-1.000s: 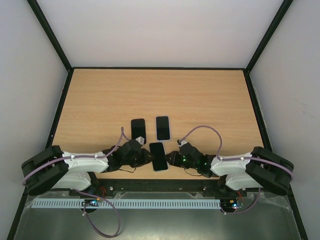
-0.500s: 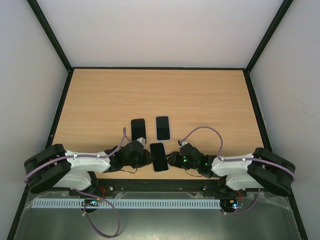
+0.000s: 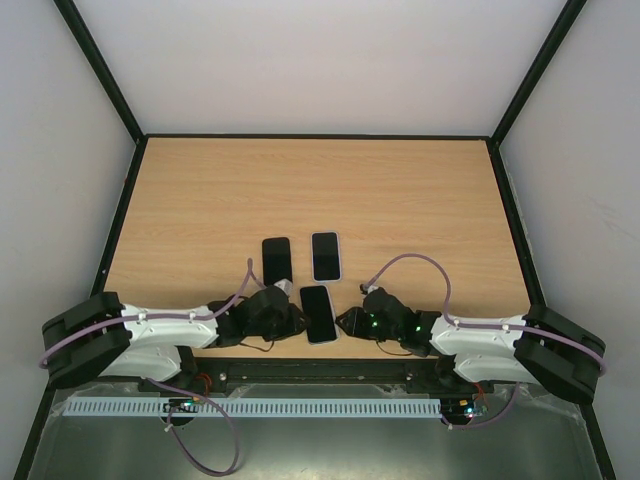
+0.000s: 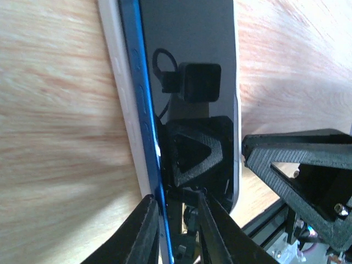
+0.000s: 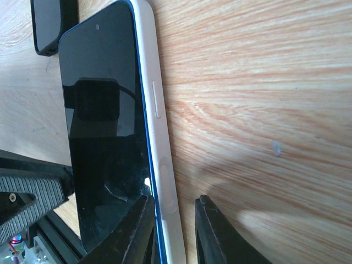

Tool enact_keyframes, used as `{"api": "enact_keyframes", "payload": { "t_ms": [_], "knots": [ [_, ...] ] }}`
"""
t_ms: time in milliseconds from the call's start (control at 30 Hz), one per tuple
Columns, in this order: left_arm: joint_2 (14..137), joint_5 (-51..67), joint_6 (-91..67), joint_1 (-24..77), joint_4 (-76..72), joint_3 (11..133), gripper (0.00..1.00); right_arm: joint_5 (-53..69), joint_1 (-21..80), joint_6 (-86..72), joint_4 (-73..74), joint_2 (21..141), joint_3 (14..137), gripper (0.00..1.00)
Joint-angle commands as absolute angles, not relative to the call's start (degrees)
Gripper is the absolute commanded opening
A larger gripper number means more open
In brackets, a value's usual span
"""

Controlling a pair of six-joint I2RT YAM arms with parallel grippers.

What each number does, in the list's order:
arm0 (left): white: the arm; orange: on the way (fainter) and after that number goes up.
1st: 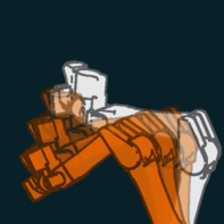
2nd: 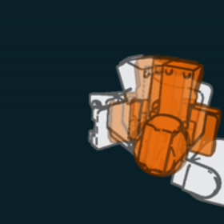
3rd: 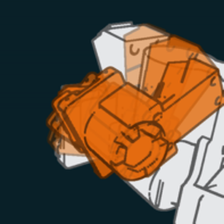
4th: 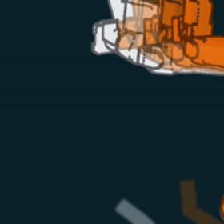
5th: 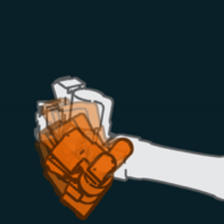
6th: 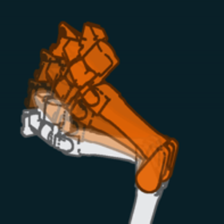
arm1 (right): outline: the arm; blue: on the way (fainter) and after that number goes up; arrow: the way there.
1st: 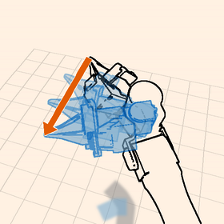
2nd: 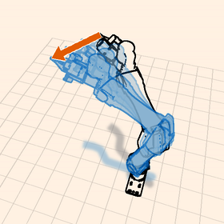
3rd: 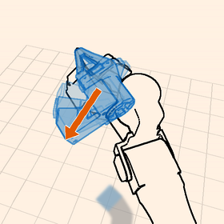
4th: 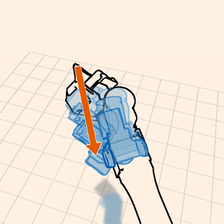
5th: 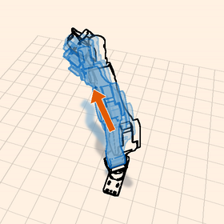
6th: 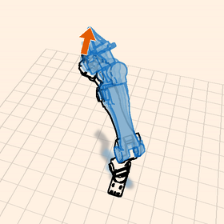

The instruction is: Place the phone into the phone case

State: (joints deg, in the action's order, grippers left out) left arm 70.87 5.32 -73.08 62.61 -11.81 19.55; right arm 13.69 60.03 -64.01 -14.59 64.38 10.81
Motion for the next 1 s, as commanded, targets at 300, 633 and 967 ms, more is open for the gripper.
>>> {"api": "enact_keyframes", "payload": {
  "t_ms": [300,633,967],
  "knots": [
    [71.5,4.8,-74.9,65.0,-16.1,18.7,0.03,17.8,62.3,-64.7,-18.5,67.6,10.7,0.16],
    [74.2,4.1,-75.6,65.5,-18.3,19.9,0.02,21.3,63.4,-69.9,-26.8,68.2,9.7,0.15],
    [72.1,3.3,-77.4,65.4,-20.2,17.7,0.07,19.0,63.4,-74.4,-29.4,62.4,6.7,0.19]
  ]
}}
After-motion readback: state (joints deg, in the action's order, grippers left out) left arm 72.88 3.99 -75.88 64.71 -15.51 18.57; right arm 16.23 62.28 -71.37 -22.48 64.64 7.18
